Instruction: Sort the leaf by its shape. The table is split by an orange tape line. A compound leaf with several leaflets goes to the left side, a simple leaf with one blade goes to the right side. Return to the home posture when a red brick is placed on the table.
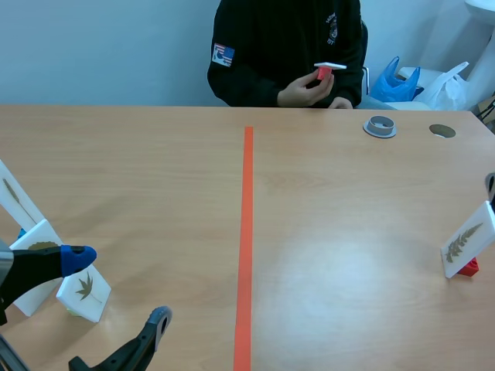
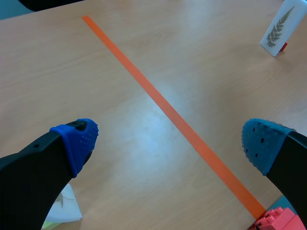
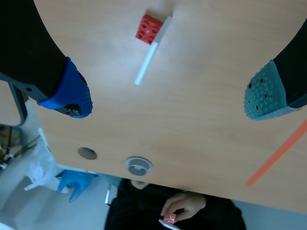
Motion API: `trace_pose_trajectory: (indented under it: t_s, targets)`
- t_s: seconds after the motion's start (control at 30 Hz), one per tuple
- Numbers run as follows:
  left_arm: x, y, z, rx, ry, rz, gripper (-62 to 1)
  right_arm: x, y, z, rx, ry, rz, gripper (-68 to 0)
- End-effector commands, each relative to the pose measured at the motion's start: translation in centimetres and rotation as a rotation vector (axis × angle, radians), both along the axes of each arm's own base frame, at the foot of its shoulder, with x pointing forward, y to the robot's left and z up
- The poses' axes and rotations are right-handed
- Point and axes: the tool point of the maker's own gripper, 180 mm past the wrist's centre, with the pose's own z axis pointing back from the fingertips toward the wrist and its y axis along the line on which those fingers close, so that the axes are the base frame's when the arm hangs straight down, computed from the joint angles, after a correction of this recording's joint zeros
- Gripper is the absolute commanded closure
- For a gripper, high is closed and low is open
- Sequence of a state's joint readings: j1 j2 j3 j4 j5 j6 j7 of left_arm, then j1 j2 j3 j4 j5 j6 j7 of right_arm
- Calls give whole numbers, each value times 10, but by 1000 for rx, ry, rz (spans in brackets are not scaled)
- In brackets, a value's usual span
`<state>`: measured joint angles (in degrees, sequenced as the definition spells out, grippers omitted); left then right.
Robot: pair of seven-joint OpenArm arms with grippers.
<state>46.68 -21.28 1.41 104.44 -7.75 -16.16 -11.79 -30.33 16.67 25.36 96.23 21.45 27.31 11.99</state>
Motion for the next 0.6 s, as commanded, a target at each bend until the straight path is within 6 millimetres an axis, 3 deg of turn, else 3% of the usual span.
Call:
trace_pose_trajectory:
  t_s: [0.0, 0.2, 0.57]
  targets:
    - [1, 1, 4, -15, -12, 10, -623, -2, 3, 5, -7, -5, 10, -679]
    - [1, 1, 4, -15, -12, 10, -623, -20, 36, 7, 15, 28, 112, -679]
    - [3, 1, 5, -15, -17, 10, -623, -35, 109, -21, 121, 126, 304, -679]
